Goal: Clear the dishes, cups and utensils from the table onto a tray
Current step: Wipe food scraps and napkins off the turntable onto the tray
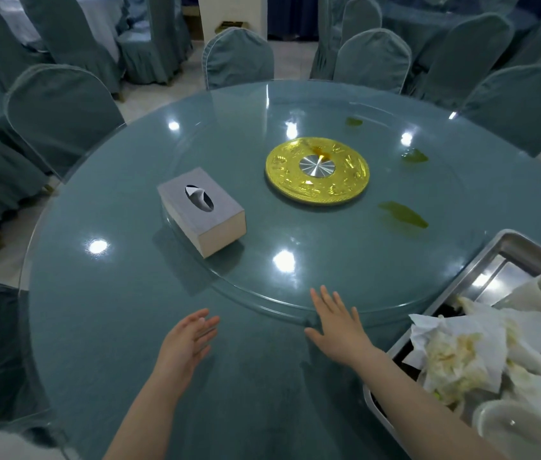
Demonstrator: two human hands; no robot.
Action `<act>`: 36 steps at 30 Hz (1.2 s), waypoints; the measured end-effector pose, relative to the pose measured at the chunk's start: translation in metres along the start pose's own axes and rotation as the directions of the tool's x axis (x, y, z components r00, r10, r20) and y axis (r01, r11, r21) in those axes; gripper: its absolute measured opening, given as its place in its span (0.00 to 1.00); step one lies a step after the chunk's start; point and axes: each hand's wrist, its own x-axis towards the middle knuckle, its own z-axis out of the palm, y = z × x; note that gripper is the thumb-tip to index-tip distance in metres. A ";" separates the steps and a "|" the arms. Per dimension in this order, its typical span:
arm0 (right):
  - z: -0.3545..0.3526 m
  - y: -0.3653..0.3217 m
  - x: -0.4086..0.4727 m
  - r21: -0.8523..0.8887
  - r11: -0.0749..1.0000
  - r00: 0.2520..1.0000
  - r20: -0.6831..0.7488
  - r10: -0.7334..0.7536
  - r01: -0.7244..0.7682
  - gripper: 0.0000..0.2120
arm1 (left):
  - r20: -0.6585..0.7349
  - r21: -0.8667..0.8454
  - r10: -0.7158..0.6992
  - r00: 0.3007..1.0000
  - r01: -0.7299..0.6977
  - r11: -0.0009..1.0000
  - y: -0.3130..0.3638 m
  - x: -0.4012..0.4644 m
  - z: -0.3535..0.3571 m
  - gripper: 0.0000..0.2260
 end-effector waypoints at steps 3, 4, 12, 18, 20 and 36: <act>0.002 0.002 0.000 -0.012 1.000 1.000 0.015 -0.025 0.025 0.36 | 0.011 0.007 -0.006 1.000 0.006 1.000 0.000 0.002 0.003 0.10; 0.003 0.003 0.000 -0.027 0.999 0.999 0.028 -0.023 0.023 0.35 | 0.014 0.011 -0.008 1.000 0.008 1.000 -0.001 0.002 0.004 0.10; -0.004 0.026 -0.009 -0.103 0.990 0.986 0.130 0.106 -0.093 0.42 | 0.018 0.037 -0.028 0.999 0.028 0.999 -0.007 0.006 0.020 0.10; -0.018 0.046 -0.015 -0.108 0.985 0.981 0.123 0.148 -0.135 0.38 | 0.055 0.138 -0.028 0.998 0.020 0.990 -0.003 0.003 0.051 0.10; -0.028 0.046 -0.012 -0.023 0.987 0.987 0.008 0.160 -0.160 0.29 | 0.021 0.161 0.008 1.000 -0.012 0.987 0.002 0.006 0.054 0.10; -0.089 -0.068 0.074 0.328 0.934 0.867 -0.497 0.042 0.143 0.11 | -0.032 0.849 0.355 0.935 -0.161 0.502 0.083 0.087 0.083 0.56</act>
